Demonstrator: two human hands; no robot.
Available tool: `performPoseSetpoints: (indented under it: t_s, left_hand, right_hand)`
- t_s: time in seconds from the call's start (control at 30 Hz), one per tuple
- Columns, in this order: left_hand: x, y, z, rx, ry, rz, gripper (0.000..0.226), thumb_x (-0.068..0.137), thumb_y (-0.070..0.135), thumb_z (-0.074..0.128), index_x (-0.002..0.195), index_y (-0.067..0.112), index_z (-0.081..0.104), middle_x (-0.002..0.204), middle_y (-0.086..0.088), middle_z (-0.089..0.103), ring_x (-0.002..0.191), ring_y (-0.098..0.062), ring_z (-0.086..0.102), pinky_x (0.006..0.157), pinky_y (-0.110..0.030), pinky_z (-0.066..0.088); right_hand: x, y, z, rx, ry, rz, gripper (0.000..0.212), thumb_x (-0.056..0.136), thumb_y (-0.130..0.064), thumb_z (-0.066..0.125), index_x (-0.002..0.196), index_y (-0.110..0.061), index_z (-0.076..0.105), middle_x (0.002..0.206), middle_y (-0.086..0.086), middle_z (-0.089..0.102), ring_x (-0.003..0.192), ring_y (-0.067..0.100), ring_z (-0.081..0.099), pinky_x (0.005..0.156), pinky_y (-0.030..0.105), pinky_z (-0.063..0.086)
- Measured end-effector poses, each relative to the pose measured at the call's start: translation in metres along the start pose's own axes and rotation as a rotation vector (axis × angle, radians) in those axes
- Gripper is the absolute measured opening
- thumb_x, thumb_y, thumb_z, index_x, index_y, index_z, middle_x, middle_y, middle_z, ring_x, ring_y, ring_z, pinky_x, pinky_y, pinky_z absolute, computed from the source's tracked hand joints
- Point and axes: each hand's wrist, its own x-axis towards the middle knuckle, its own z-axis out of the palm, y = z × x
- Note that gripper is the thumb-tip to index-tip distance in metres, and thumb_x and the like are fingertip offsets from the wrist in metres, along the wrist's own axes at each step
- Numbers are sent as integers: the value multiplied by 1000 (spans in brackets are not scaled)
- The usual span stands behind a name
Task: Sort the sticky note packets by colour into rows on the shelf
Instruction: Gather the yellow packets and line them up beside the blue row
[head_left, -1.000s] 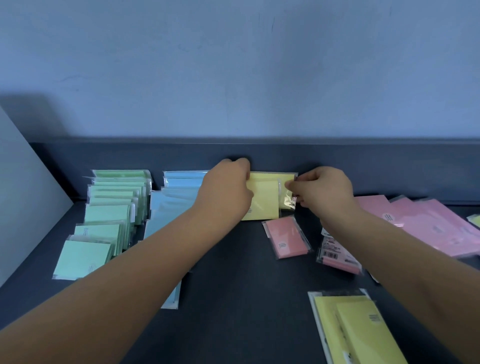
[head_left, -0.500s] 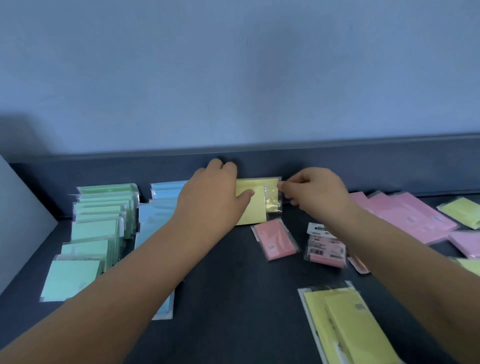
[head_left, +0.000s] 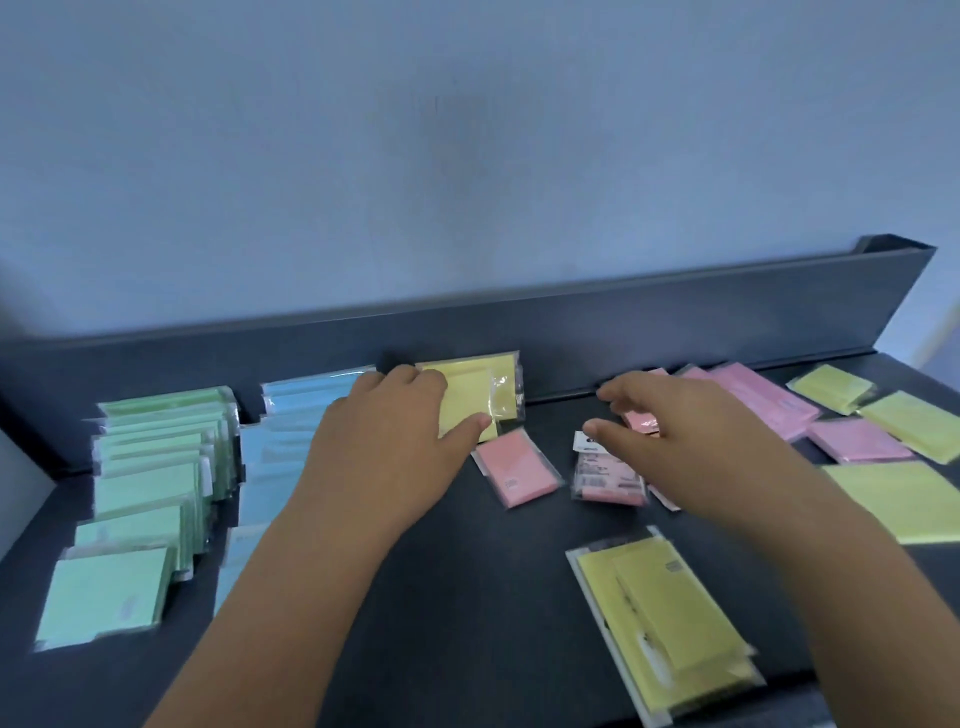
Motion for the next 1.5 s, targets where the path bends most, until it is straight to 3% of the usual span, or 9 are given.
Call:
performPoseSetpoints:
  t_s: [0.17,0.37,0.57,0.7,0.97,1.17,1.3,1.4,1.5]
  left_hand:
    - [-22,25,8,-161,-8,-122,65,93,75,28,113,24,62,110,6,62,108,-24,53,87,-44,50]
    - [-36,86,12,-212,22,-73,63,92,74,29,116,26,62,110,6,63,106,-21,55,90,-44,50]
    - [-49,184,37,-175,54,10,60,91,70,29,115,26,62,117,8,64,114,-21,52,94,-42,47]
    - [-48,245,59,-172,11,6,61,92,70,31,120,26,62,124,7,64,119,-21,51,100,-39,44]
    - [-38,325,79,-211,-78,-76,58,91,69,39,130,30,59,127,12,61,120,-16,48,99,-37,43]
    - [-39,365,89,-376,-134,-163,42,91,65,49,121,37,59,110,16,64,109,-10,55,92,-35,49]
    - [-42,385,97,-677,-108,-369,36,89,55,62,121,40,59,111,20,63,103,2,57,85,-21,48]
    - [-42,390,96,-964,-96,-518,20,89,42,71,105,39,60,96,22,62,88,15,57,60,-4,45]
    - [-45,387,91,-1090,-40,-558,23,89,39,73,108,37,62,98,20,64,87,13,60,59,-3,46]
  right_hand:
    - [-42,22,-5,108,42,102,53,87,-65,56,131,-35,62,123,-16,67,112,9,59,92,33,47]
    - [-71,71,-26,97,58,121,59,77,-58,75,132,-40,61,120,-26,62,106,-1,51,88,21,36]
    - [-96,153,-65,111,138,105,48,79,-51,75,123,-34,69,116,-23,65,106,-1,51,91,23,36]
    - [-104,216,-90,70,79,126,45,80,-51,76,122,-35,69,117,-20,65,107,1,51,90,26,38]
    - [-99,280,-110,38,39,142,44,86,-55,68,124,-33,67,117,-16,66,108,10,58,85,28,43]
    - [-92,289,-109,73,-7,151,33,87,-58,56,107,-35,69,95,-19,68,92,4,60,79,29,49]
    - [-88,293,-106,384,-13,235,18,85,-50,67,92,-37,78,81,-28,72,84,-11,64,70,9,43]
    - [-85,297,-108,780,35,402,3,83,-34,80,85,-33,82,82,-19,77,84,0,71,81,28,54]
    - [-82,296,-103,1119,116,464,25,69,-9,84,93,-16,81,91,1,81,91,17,77,81,31,64]
